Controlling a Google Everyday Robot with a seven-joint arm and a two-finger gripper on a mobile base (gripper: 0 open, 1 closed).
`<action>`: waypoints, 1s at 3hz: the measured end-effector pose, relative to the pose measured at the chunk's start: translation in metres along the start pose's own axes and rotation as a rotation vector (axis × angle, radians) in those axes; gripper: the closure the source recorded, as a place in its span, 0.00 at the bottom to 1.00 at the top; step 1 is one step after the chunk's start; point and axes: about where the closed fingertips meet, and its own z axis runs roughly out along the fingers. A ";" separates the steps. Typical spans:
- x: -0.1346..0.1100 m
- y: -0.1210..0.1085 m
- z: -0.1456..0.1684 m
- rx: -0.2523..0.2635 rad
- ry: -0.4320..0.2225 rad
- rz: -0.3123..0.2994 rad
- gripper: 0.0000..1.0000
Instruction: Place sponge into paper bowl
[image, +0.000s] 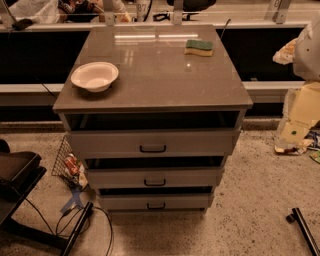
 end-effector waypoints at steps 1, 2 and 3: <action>0.001 -0.003 0.001 0.008 -0.004 0.004 0.00; 0.013 -0.044 0.008 0.108 -0.058 0.055 0.00; 0.043 -0.070 0.035 0.180 -0.147 0.083 0.00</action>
Offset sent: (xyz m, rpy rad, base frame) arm 0.1045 -0.0639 0.0008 0.1218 -0.2771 -0.1567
